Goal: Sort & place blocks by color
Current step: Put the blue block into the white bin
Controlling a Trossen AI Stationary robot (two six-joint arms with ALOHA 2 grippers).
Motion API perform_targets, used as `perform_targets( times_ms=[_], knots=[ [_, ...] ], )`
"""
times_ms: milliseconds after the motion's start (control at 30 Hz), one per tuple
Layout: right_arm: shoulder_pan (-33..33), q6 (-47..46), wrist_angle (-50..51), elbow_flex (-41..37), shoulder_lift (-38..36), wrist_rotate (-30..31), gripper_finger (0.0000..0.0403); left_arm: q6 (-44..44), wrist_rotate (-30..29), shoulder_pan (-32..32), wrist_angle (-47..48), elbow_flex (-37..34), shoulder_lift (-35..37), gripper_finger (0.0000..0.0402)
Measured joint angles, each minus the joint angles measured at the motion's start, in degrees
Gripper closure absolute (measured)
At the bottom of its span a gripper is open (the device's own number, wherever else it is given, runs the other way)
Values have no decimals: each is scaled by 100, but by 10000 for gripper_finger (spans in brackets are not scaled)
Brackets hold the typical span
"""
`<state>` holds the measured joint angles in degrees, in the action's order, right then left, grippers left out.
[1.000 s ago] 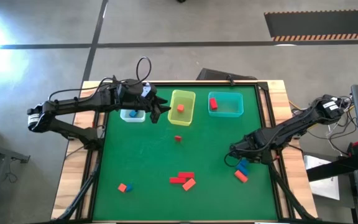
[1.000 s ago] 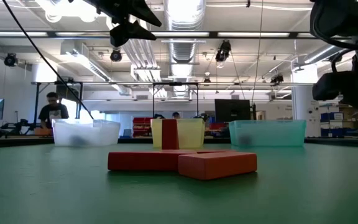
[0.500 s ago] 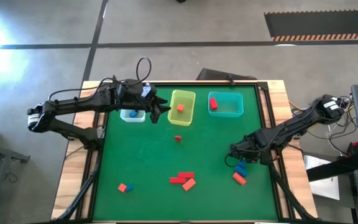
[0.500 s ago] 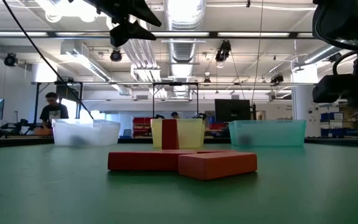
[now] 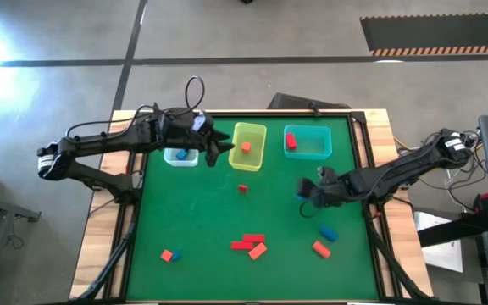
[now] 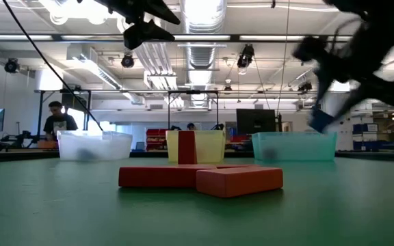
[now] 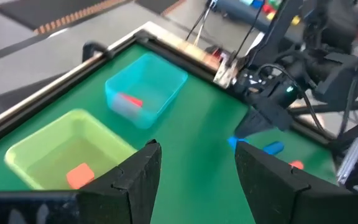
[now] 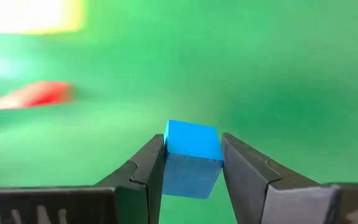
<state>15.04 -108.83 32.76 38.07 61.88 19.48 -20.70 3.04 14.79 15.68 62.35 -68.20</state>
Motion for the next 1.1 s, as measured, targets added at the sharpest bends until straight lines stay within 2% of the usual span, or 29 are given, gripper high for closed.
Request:
perform_targets(
  times_ms=[67,167,267,367,500,633,833,1000,1100],
  knots=[
    [-162,982,-964,25,-118,409,282,6,128,-18,-244,0,0,213],
    [-457,2432,-2475,23,-243,425,282,49,493,-48,-707,0,0,213],
    [-745,3746,-3952,19,-264,-65,282,55,797,-116,-1143,0,0,213],
    [-1063,4465,-5234,19,-223,-773,282,233,963,-256,-1417,0,0,213],
    [-1537,4722,-6260,14,-130,-1865,282,657,1044,-542,-1644,0,0,213],
    [-1960,4732,-6575,14,-60,-2632,283,931,834,-757,-1805,0,0,207],
    [-2339,4445,-7194,8,197,-3142,283,963,649,-767,-1835,0,-118,185],
    [-2403,4046,-7964,10,524,-3173,283,1062,650,-793,-1934,0,-491,160],
    [-2400,3860,-8139,12,692,-3196,283,1104,650,-815,-2390,0,-742,154]
  ],
)
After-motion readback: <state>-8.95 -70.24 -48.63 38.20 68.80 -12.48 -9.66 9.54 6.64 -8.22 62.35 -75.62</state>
